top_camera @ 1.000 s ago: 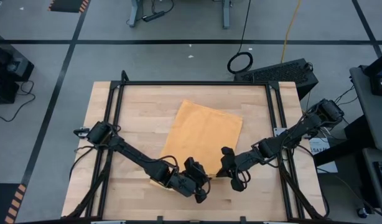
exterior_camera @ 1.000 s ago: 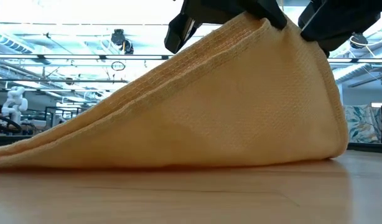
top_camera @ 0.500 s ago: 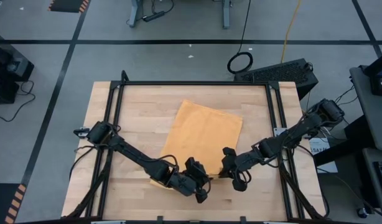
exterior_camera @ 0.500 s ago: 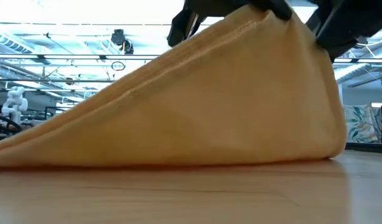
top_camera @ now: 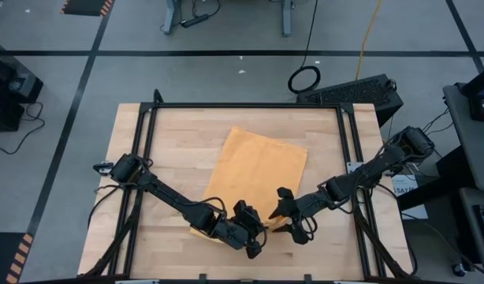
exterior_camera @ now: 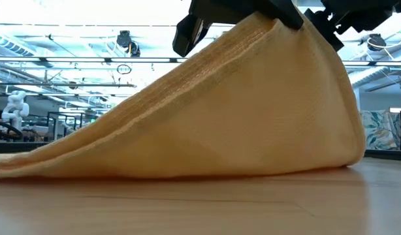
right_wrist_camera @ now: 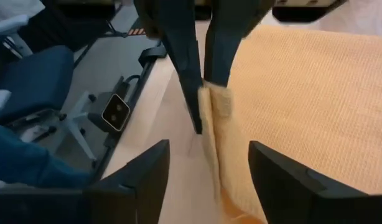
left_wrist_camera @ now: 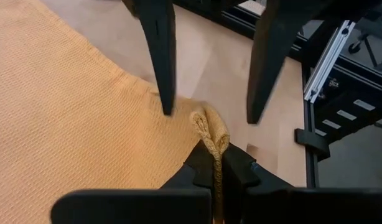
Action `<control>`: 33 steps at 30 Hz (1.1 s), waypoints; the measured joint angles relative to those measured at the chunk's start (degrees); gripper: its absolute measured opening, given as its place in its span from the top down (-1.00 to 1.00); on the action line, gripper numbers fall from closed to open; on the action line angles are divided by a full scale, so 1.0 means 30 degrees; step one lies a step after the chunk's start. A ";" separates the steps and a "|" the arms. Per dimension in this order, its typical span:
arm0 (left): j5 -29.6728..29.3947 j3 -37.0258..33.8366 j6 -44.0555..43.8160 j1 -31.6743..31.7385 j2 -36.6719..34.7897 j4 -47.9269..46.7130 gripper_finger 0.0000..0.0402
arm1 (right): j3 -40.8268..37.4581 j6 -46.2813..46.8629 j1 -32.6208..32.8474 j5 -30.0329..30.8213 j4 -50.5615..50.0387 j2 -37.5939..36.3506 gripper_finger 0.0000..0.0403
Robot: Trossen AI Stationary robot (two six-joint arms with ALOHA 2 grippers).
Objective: Roll towel
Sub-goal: Roll the yellow towel
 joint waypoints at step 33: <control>-0.4537 0.0007 0.0993 -0.1217 0.0000 0.0328 0.12 | 0.0000 0.1973 -0.0867 -0.0991 0.0364 0.0824 1.00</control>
